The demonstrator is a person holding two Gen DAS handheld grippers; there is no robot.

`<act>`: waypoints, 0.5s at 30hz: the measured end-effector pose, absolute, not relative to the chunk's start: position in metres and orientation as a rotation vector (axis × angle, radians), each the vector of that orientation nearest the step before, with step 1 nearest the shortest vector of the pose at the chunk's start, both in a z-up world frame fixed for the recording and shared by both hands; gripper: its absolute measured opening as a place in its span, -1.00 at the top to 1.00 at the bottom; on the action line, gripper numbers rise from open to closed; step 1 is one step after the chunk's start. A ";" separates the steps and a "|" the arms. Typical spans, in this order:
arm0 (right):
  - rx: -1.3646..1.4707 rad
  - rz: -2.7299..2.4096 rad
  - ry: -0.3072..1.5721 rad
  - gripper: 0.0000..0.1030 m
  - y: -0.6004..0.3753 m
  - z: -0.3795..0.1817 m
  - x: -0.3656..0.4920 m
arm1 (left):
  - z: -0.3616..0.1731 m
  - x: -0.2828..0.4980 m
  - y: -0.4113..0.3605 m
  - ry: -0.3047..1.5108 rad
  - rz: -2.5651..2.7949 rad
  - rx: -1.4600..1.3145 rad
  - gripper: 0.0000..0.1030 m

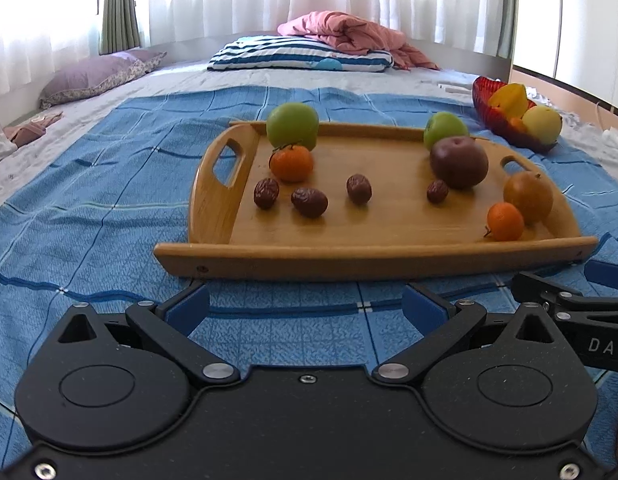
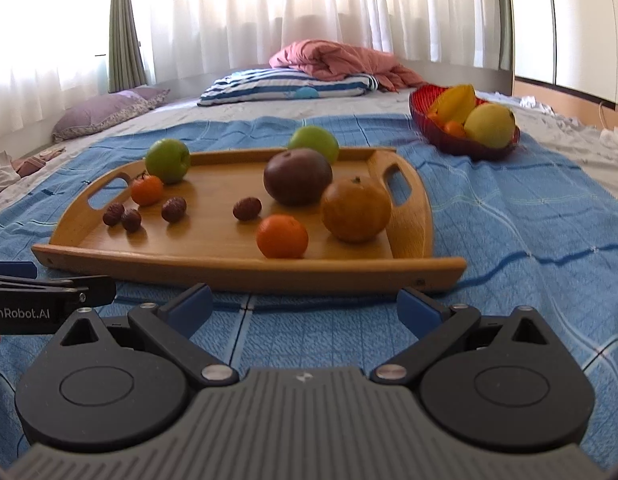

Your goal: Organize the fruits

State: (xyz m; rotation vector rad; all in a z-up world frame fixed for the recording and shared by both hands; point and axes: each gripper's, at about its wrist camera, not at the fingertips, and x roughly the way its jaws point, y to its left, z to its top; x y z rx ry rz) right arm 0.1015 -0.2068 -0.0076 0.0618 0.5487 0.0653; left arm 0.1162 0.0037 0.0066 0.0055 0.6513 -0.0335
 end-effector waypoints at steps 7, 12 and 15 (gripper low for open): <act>0.061 0.063 0.602 -1.00 -0.206 -0.018 0.107 | -0.006 0.120 0.007 0.673 -0.020 -0.005 -1.00; 0.001 0.045 0.592 -1.00 -0.197 -0.022 0.105 | -0.012 0.117 0.005 0.655 -0.016 0.005 -1.00; -0.004 0.042 0.591 -1.00 -0.196 -0.022 0.105 | -0.012 0.116 0.005 0.649 -0.014 0.006 -1.00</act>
